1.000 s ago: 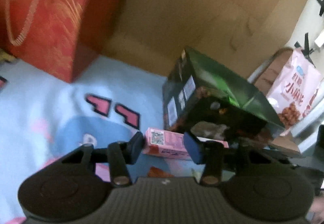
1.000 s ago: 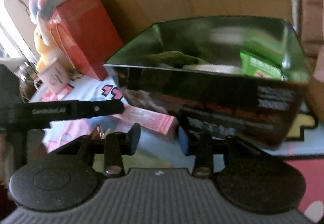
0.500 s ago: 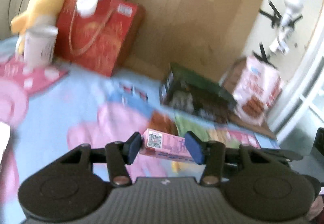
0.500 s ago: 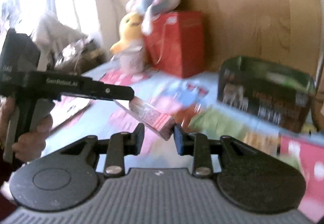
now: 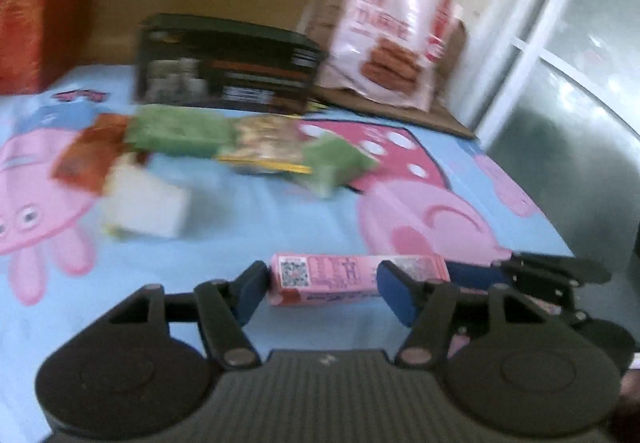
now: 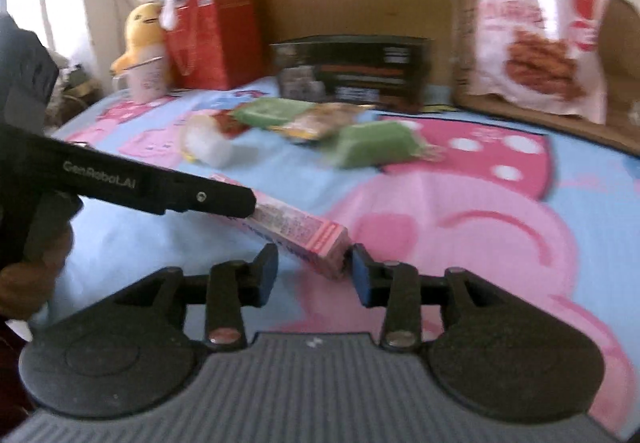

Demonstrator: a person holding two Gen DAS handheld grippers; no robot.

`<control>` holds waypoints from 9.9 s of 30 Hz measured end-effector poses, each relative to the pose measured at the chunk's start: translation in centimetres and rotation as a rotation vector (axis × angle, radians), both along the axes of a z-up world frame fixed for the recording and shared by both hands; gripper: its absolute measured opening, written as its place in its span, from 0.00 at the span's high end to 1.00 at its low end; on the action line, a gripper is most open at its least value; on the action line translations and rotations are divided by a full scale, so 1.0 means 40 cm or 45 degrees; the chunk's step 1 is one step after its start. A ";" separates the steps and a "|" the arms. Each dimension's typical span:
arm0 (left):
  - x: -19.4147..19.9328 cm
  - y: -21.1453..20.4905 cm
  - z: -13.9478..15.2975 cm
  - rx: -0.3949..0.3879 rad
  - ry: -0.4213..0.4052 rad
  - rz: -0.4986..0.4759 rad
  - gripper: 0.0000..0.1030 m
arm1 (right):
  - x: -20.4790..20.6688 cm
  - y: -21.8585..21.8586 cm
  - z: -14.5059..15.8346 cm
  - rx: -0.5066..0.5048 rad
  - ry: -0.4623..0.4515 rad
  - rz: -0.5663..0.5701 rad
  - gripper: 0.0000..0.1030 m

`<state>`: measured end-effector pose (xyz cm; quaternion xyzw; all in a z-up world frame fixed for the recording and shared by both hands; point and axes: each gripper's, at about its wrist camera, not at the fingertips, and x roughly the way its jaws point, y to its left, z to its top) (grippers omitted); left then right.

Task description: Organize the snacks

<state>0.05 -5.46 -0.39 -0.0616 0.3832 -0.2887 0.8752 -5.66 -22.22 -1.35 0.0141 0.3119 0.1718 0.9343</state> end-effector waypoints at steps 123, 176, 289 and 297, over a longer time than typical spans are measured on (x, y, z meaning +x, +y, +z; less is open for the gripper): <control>0.090 -0.041 0.013 0.074 0.111 -0.160 0.45 | 0.033 -0.024 -0.039 0.010 -0.065 0.294 0.49; 0.285 0.144 0.109 0.111 -0.055 0.200 0.50 | 0.340 0.129 -0.027 -0.195 -0.123 0.233 0.48; 0.198 0.179 0.141 0.366 -0.193 0.382 0.45 | 0.251 0.062 -0.011 -0.261 -0.153 0.392 0.46; 0.182 0.057 0.122 0.373 -0.192 0.224 0.45 | 0.087 -0.048 -0.013 -0.328 -0.227 0.169 0.28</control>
